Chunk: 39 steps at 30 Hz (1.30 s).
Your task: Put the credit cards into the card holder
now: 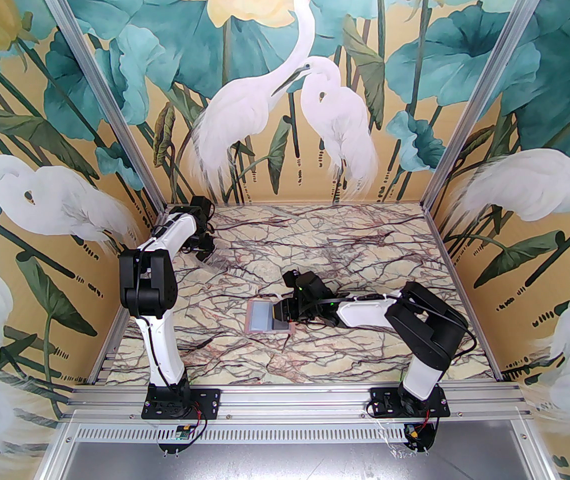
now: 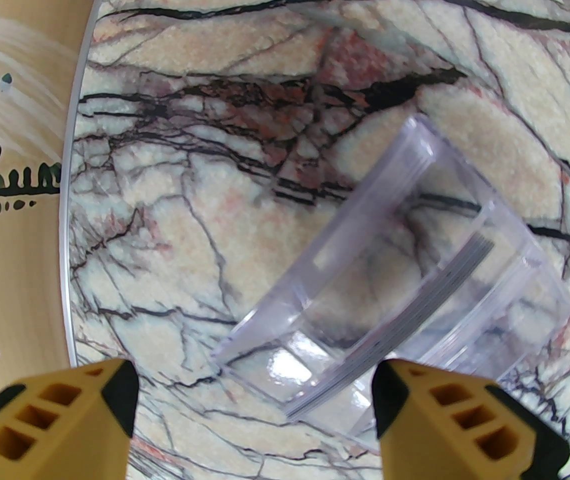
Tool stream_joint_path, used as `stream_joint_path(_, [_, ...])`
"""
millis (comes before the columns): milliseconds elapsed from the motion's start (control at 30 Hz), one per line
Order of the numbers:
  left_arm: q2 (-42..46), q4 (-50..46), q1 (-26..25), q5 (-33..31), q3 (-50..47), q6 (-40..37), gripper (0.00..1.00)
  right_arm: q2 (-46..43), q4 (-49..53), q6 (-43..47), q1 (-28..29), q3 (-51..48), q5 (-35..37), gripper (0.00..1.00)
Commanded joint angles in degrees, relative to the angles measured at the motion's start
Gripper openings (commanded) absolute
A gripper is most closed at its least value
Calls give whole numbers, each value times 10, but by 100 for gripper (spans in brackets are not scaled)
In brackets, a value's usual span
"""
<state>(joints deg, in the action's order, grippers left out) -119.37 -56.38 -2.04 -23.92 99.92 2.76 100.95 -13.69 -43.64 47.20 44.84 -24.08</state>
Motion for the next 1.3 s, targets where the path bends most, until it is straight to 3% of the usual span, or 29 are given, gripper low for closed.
stream_joint_path(0, [14, -6, 0, -18, 19, 1, 82, 10, 4, 9, 3, 10, -9, 30])
stream_joint_path(267, [19, -7, 1, -21, 20, 6, 82, 14, 6, 10, 3, 14, -11, 30])
stream_joint_path(533, [13, -13, -5, 67, 16, -24, 82, 18, 9, 9, 3, 18, -12, 30])
stream_joint_path(1267, [-30, -19, -6, 131, 13, -10, 83, 18, 11, 10, 4, 18, -13, 30])
